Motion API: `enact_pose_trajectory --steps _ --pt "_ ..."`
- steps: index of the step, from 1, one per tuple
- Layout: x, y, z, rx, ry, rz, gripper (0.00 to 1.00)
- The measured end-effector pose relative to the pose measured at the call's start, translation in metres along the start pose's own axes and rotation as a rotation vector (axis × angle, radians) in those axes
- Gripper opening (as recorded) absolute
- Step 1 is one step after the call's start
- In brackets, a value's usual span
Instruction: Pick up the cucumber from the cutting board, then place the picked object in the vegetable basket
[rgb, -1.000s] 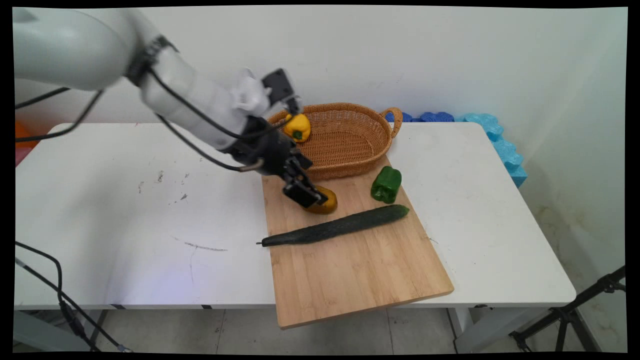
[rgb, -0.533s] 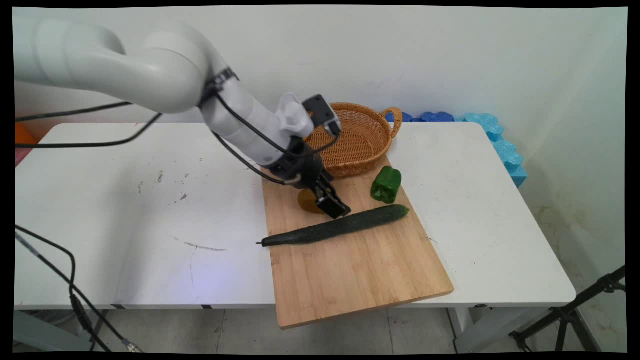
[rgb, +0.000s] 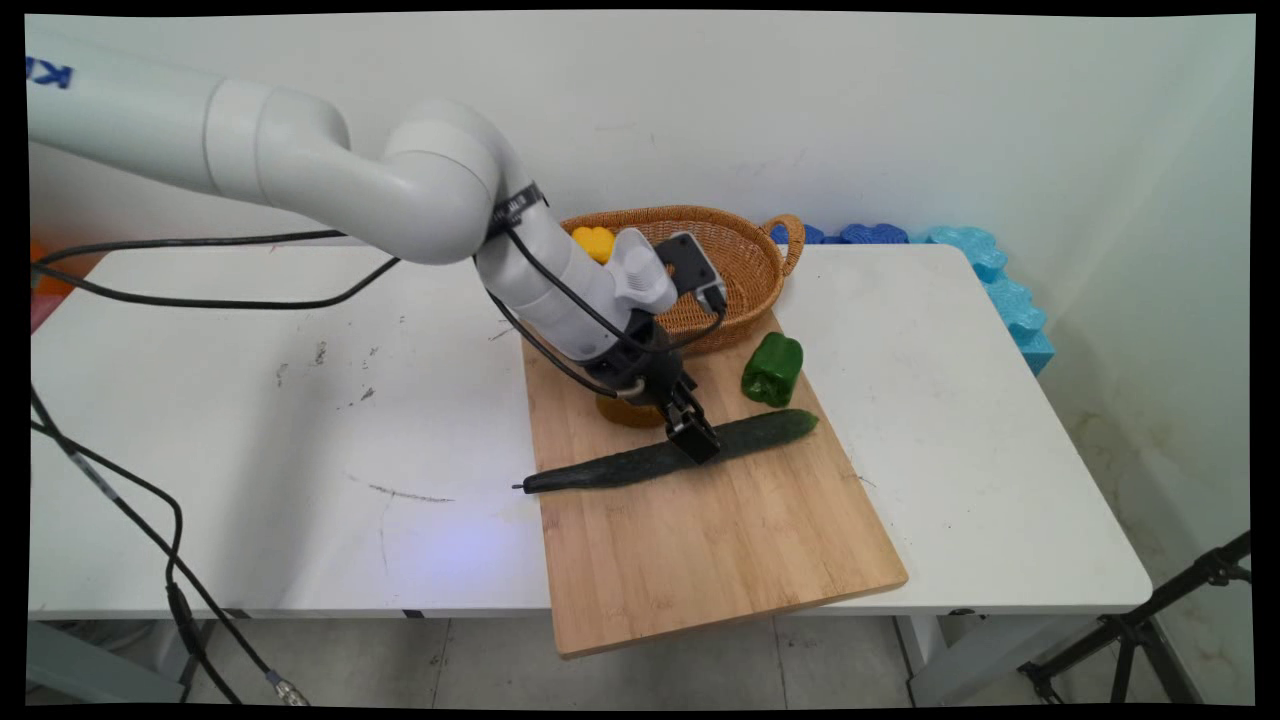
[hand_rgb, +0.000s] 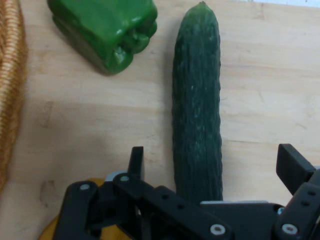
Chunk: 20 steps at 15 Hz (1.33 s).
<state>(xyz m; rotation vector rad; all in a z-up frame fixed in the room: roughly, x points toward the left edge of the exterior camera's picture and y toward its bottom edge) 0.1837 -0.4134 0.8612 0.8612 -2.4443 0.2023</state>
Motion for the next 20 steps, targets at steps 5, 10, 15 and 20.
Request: enact_pose_trajectory --steps 5,10,15,20 --pt "0.001 -0.001 0.016 -0.006 -0.012 0.034 1.00" --pt "0.000 -0.001 0.027 -0.011 -0.021 0.053 0.00" --pt "-0.001 0.002 0.032 -0.027 -0.022 0.077 0.00" --pt "-0.003 0.007 0.031 -0.043 -0.018 0.109 0.00"
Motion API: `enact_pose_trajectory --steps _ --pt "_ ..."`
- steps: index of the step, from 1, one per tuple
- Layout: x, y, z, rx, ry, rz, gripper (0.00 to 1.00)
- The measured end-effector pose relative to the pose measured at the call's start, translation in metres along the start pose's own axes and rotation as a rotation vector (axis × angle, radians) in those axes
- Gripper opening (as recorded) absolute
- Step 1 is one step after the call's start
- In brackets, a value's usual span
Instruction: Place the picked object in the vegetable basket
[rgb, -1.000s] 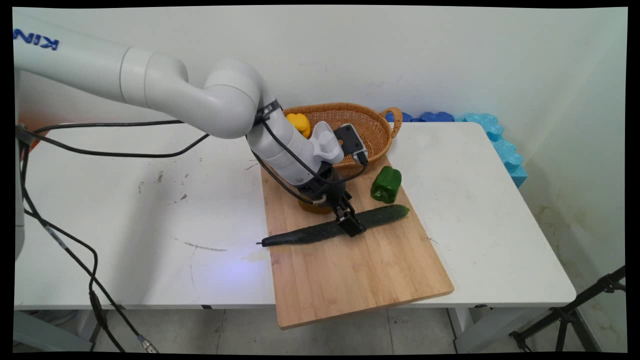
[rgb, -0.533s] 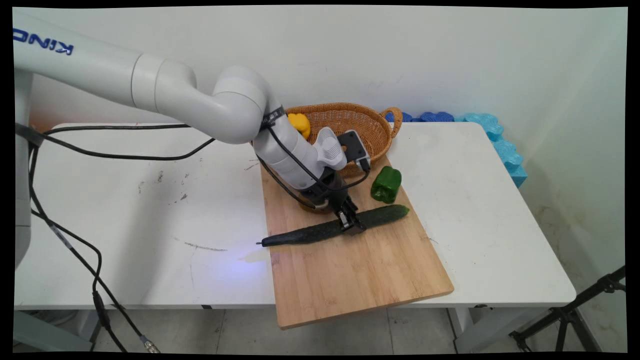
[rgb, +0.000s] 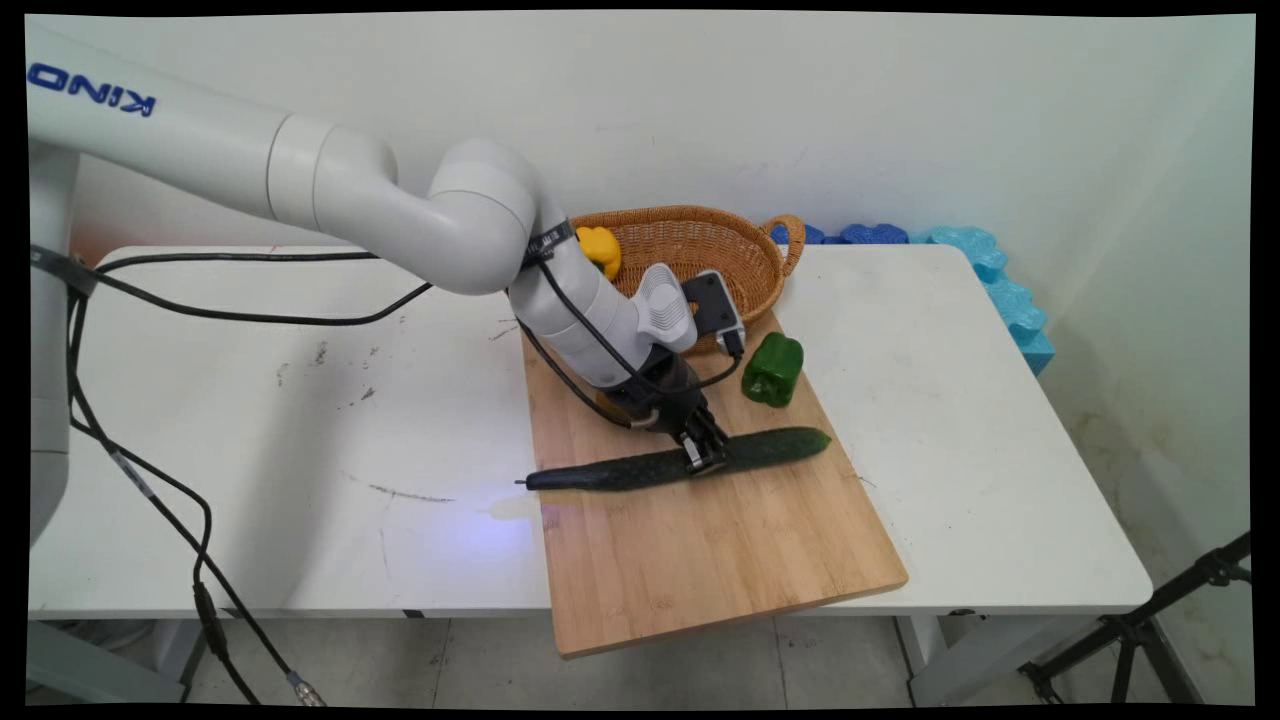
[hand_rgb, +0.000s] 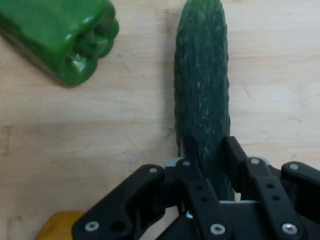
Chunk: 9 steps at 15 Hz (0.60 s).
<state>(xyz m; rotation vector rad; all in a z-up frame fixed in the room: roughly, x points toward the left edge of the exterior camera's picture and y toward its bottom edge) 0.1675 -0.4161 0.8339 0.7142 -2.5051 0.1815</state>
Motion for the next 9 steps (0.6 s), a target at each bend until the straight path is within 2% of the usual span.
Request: enact_pose_trajectory --steps 5,9 --pt "0.002 0.009 -0.017 -0.018 0.025 0.031 0.00" --pt "0.010 0.015 -0.052 -0.033 0.062 0.054 0.00"
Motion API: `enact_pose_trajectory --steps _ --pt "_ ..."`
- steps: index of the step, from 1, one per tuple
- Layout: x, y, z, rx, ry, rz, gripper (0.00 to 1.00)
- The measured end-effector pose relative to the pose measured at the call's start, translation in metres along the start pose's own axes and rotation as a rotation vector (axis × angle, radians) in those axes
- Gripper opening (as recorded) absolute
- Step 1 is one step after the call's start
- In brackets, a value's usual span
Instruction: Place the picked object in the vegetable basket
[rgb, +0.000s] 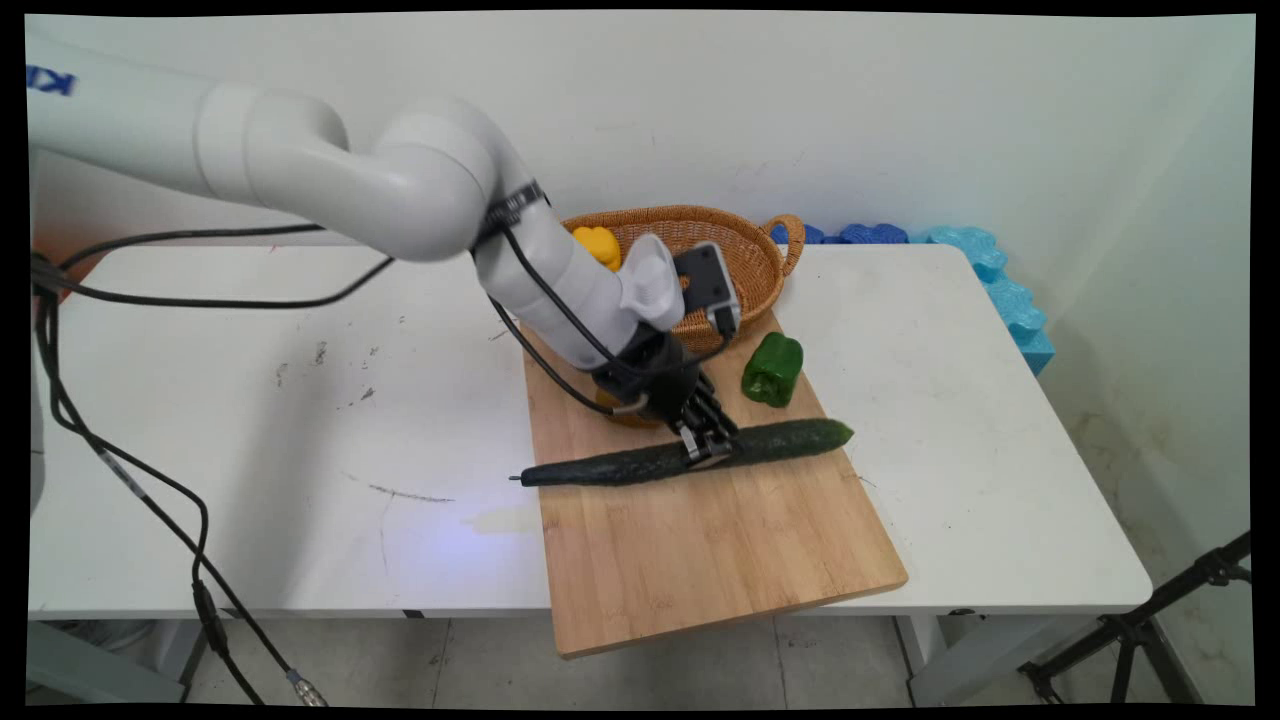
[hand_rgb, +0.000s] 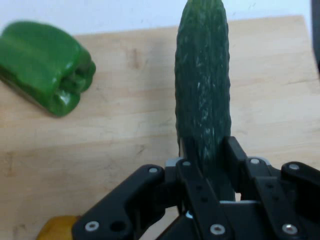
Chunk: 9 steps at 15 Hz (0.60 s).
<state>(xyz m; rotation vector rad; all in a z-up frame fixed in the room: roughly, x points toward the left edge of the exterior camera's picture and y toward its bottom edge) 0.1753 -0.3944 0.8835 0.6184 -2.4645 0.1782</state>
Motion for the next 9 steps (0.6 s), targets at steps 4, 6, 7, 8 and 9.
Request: enact_pose_trajectory --steps 4,6,7,8,9 --pt "0.011 0.000 -0.038 -0.003 0.021 0.035 0.00" --pt "0.019 -0.005 -0.057 0.005 0.030 0.050 0.00" --pt "0.023 -0.010 -0.067 0.013 0.034 0.057 0.00" --pt "0.026 -0.015 -0.074 0.022 0.037 0.060 0.00" --pt "0.030 -0.022 -0.082 0.033 0.040 0.064 0.00"
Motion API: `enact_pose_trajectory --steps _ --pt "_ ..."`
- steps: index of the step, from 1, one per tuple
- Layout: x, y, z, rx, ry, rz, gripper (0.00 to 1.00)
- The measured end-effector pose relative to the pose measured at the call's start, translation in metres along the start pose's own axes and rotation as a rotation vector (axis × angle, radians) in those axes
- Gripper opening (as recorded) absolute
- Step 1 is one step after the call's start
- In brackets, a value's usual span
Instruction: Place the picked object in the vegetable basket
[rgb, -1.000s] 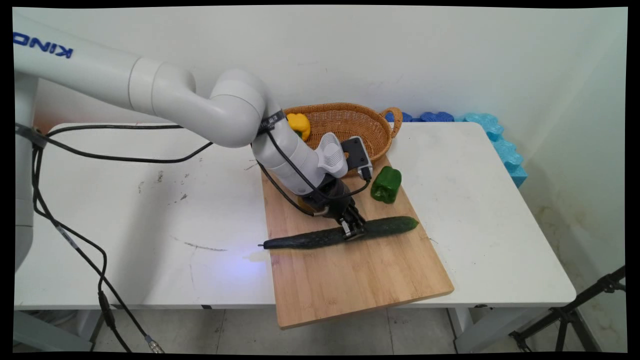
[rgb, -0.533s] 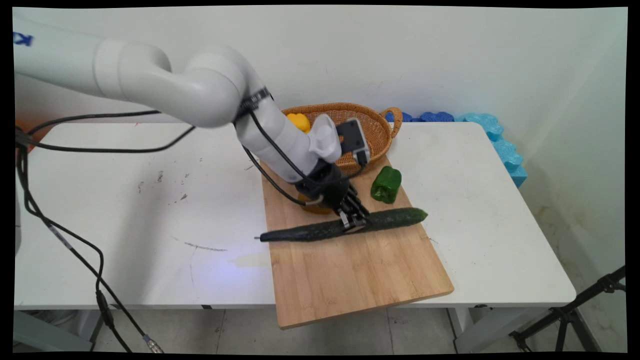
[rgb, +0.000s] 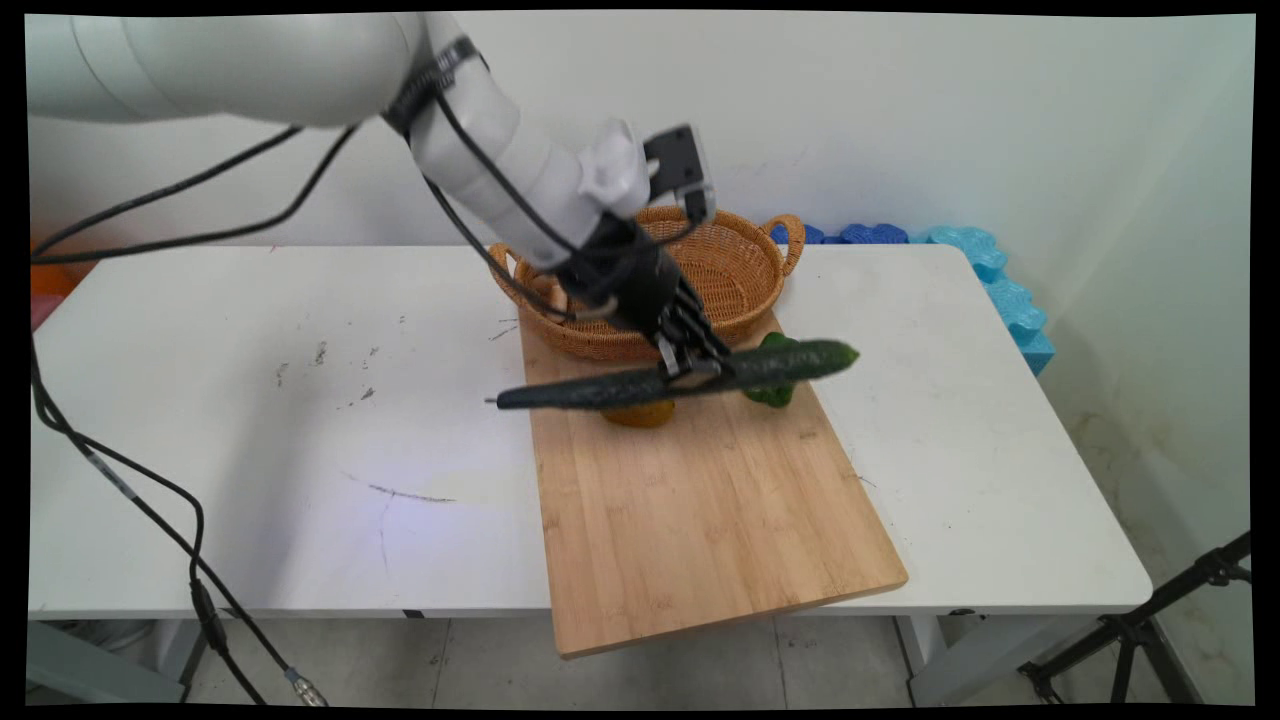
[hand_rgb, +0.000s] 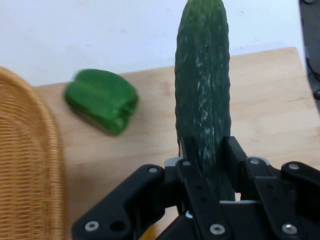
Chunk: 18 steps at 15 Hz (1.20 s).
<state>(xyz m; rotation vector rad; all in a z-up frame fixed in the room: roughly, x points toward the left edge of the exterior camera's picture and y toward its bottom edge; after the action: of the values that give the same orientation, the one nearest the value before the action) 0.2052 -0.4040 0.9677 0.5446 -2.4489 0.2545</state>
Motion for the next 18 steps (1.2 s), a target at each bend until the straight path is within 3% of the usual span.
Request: enact_pose_trajectory --steps 9,18 --pt "0.012 -0.062 -0.020 0.104 -0.007 0.009 0.00" --pt "-0.001 -0.115 0.011 0.194 -0.046 -0.047 0.00"
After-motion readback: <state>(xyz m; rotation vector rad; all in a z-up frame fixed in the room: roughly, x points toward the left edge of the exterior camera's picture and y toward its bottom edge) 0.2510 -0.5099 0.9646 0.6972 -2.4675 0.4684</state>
